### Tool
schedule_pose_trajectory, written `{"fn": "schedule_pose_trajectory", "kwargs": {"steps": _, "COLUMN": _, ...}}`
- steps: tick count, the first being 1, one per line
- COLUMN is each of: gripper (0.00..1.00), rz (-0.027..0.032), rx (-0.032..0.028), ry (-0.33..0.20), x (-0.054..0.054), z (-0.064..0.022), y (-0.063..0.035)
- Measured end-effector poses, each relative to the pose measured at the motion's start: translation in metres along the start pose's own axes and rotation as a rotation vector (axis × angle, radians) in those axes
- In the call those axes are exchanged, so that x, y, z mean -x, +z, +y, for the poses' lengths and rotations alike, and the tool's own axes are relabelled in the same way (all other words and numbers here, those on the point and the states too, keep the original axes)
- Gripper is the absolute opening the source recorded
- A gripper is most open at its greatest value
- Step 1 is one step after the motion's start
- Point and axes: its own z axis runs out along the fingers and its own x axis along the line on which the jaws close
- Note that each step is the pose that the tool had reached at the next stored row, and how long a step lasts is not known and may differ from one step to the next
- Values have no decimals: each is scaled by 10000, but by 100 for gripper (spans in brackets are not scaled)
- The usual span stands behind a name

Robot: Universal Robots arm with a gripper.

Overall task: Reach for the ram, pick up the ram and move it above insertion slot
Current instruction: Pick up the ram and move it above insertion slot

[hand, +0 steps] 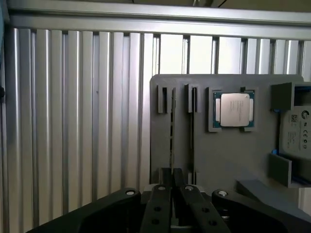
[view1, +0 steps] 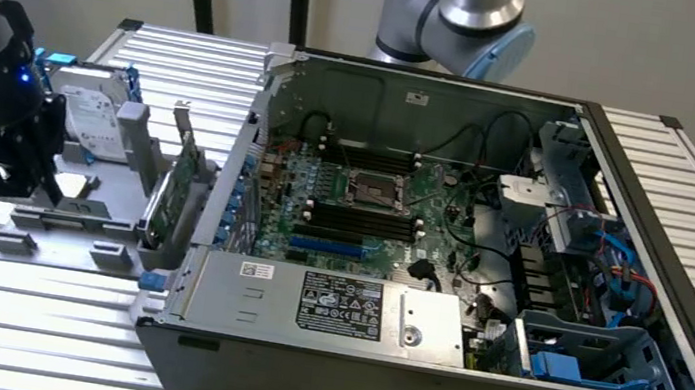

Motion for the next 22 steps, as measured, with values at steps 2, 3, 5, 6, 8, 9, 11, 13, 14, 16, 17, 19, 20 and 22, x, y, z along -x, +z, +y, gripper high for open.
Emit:
{"fn": "schedule_pose_trajectory", "kwargs": {"steps": 2, "gripper": 13, "rz": -9, "rx": -2, "ry": 0, "x": 3, "z": -62, "y": -88}}
{"fn": "schedule_pose_trajectory", "kwargs": {"steps": 3, "gripper": 13, "rz": -15, "rx": -2, "ry": 0, "x": 3, "z": -102, "y": -133}}
{"fn": "schedule_pose_trajectory", "kwargs": {"steps": 5, "gripper": 13, "rz": -29, "rx": -2, "ry": -1, "x": 5, "z": -185, "y": -221}}
{"fn": "schedule_pose_trajectory", "kwargs": {"steps": 6, "gripper": 13, "rz": -36, "rx": -1, "ry": -1, "x": 6, "z": -227, "y": -264}}
{"fn": "schedule_pose_trajectory", "kwargs": {"steps": 8, "gripper": 13, "rz": -50, "rx": -1, "ry": 0, "x": 8, "z": -311, "y": -351}}
{"fn": "schedule_pose_trajectory", "kwargs": {"steps": 9, "gripper": 13, "rz": -53, "rx": 0, "ry": 0, "x": 8, "z": -353, "y": -397}}
{"fn": "schedule_pose_trajectory", "kwargs": {"steps": 11, "gripper": 13, "rz": -62, "rx": -2, "ry": 0, "x": 10, "z": -437, "y": -491}}
{"fn": "schedule_pose_trajectory", "kwargs": {"steps": 13, "gripper": 13, "rz": -65, "rx": -1, "ry": -1, "x": 12, "z": -513, "y": -580}}
{"fn": "schedule_pose_trajectory", "kwargs": {"steps": 14, "gripper": 13, "rz": -66, "rx": -1, "ry": -1, "x": 14, "z": -551, "y": -626}}
{"fn": "schedule_pose_trajectory", "kwargs": {"steps": 16, "gripper": 13, "rz": -66, "rx": -1, "ry": 0, "x": 16, "z": -627, "y": -720}}
{"fn": "schedule_pose_trajectory", "kwargs": {"steps": 17, "gripper": 13, "rz": -68, "rx": -2, "ry": -1, "x": 18, "z": -665, "y": -766}}
{"fn": "schedule_pose_trajectory", "kwargs": {"steps": 19, "gripper": 13, "rz": -68, "rx": -1, "ry": -2, "x": 22, "z": -735, "y": -857}}
{"fn": "schedule_pose_trajectory", "kwargs": {"steps": 20, "gripper": 13, "rz": -69, "rx": -2, "ry": -2, "x": 25, "z": -769, "y": -904}}
{"fn": "schedule_pose_trajectory", "kwargs": {"steps": 22, "gripper": 13, "rz": -68, "rx": -1, "ry": -1, "x": 33, "z": -833, "y": -995}}
